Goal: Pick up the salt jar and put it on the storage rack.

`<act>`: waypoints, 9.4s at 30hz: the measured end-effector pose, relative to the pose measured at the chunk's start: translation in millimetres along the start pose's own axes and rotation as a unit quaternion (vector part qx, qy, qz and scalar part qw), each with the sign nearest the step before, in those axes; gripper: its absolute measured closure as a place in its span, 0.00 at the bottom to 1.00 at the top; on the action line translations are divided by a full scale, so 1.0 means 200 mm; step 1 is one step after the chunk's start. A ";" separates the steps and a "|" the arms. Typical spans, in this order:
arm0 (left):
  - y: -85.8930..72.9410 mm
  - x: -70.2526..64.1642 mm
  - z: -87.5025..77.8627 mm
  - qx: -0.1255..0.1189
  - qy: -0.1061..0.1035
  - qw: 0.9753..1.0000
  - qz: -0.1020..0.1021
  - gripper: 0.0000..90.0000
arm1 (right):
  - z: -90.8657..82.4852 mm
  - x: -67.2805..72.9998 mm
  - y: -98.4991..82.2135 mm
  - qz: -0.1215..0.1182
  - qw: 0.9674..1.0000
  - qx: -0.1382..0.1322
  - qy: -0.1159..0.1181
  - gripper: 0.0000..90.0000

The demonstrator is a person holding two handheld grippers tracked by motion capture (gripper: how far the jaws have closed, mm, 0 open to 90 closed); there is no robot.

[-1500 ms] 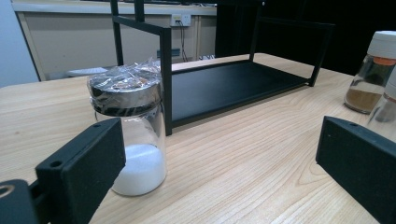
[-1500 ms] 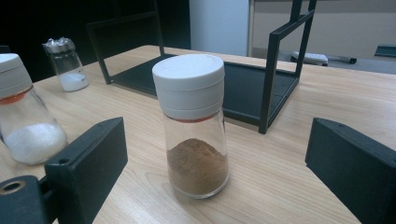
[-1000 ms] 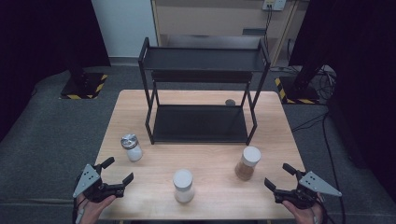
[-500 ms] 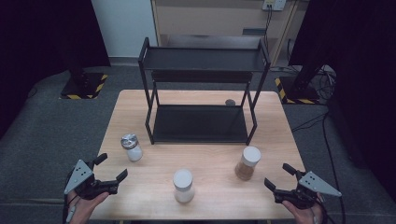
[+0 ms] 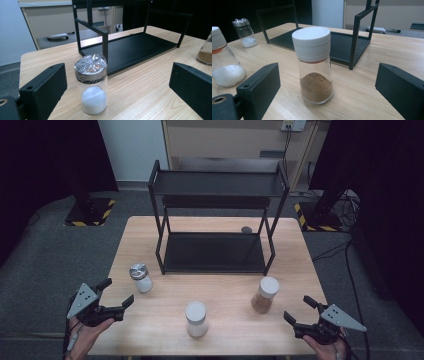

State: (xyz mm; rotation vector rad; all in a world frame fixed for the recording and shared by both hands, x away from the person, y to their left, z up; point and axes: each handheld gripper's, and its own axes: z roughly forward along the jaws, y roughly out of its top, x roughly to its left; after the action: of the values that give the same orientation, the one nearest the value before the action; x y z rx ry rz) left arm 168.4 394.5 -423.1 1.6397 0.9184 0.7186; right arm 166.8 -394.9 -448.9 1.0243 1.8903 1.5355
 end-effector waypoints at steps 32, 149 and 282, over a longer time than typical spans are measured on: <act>0.07 0.16 0.40 0.066 0.007 0.998 -0.018 0.02 | 0.00 0.00 0.00 0.002 1.000 0.001 -0.002 0.07; 0.45 -0.05 1.11 0.059 -0.088 0.993 0.048 0.38 | 0.00 -0.01 0.00 -0.001 1.000 -0.002 0.009 0.08; 0.66 -0.13 0.84 0.022 -0.121 0.992 0.037 0.00 | 0.00 -0.01 0.00 0.001 1.000 -0.002 0.018 0.08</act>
State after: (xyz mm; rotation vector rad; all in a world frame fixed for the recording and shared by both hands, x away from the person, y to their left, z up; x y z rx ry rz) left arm 321.6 270.6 -335.4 1.7640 0.7065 0.5372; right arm 167.7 -396.8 -450.0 1.0029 1.9113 1.5675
